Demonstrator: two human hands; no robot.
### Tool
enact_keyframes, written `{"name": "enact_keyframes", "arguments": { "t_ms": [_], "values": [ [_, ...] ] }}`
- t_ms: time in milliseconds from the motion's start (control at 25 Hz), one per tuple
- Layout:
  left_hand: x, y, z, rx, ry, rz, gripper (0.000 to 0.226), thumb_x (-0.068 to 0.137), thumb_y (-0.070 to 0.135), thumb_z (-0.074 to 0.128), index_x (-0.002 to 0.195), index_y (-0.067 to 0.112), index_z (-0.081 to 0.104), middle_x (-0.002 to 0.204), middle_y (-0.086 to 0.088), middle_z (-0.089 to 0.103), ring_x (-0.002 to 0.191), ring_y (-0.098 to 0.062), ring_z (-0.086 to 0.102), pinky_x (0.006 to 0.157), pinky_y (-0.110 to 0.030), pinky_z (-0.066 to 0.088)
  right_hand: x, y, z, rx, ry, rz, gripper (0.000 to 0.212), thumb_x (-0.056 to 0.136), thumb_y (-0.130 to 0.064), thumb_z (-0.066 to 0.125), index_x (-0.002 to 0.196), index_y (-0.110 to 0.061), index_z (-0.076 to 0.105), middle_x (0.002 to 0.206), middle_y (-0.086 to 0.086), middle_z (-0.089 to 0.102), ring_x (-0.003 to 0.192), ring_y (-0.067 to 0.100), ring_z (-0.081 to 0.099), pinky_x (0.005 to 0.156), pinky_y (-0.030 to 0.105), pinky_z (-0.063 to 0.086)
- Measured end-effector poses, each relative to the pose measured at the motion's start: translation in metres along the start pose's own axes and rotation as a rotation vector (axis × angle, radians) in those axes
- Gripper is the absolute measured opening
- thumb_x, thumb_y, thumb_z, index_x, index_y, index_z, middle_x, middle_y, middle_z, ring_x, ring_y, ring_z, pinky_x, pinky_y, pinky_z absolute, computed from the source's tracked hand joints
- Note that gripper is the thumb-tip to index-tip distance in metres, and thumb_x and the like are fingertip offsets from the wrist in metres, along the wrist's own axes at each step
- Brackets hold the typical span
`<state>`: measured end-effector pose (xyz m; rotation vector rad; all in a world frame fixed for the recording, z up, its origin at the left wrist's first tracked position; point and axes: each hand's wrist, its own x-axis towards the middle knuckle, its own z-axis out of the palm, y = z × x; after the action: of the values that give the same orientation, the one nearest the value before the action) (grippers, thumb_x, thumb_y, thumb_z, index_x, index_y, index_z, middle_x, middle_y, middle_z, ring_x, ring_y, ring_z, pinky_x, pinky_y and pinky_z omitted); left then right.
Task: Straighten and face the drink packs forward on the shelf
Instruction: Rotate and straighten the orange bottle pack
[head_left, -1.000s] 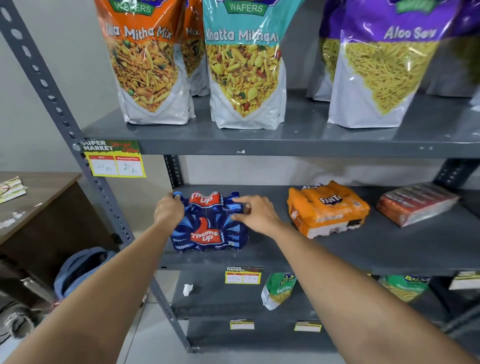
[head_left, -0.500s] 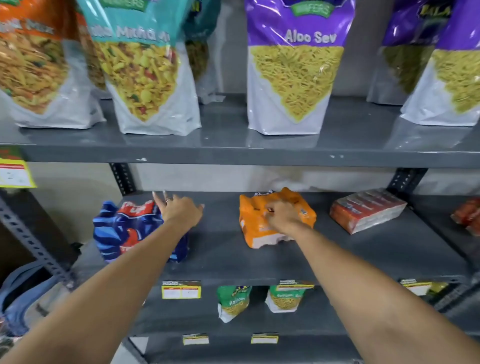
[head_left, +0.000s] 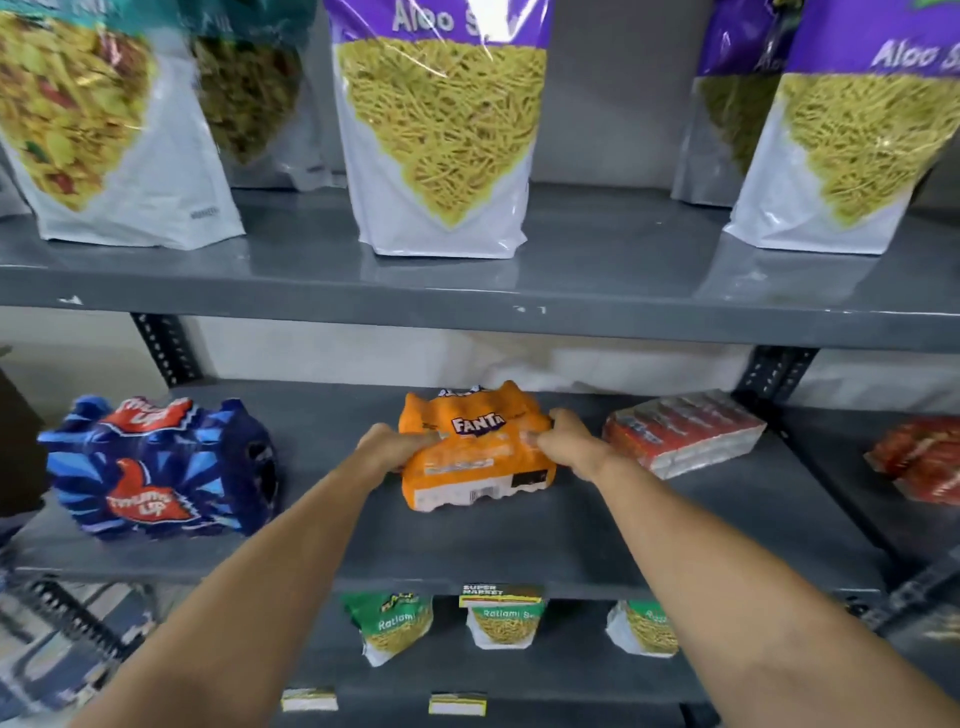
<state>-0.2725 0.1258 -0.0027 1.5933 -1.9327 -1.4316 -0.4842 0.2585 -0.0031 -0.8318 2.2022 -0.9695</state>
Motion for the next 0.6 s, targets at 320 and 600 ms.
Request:
{"name": "enact_keyframes", "arguments": {
  "t_ms": [320, 600],
  "values": [
    [-0.024, -0.007, 0.018, 0.102, 0.241, 0.202, 0.052, 0.054, 0.046, 0.087, 0.088, 0.010, 0.070, 0.087, -0.005, 0.073, 0.081, -0.023, 0.069, 0.072, -0.036, 0.057, -0.007, 0.026, -0.009, 0.003, 0.039, -0.212, 0.062, 0.069, -0.017, 0.086, 0.124, -0.015, 0.058, 0.121, 0.009, 0.067, 0.110, 0.027, 0.064, 0.096, 0.044, 0.052],
    [-0.037, -0.024, 0.030, 0.294, 0.270, 0.223, 0.069, 0.059, 0.039, 0.088, 0.112, 0.007, 0.058, 0.110, -0.012, 0.067, 0.105, -0.033, 0.062, 0.092, -0.046, 0.051, -0.010, 0.044, -0.011, -0.143, -0.003, -0.181, 0.115, 0.048, -0.019, 0.097, 0.143, -0.014, 0.032, 0.133, 0.010, 0.056, 0.121, 0.032, 0.056, 0.100, 0.049, 0.049]
  ]
}}
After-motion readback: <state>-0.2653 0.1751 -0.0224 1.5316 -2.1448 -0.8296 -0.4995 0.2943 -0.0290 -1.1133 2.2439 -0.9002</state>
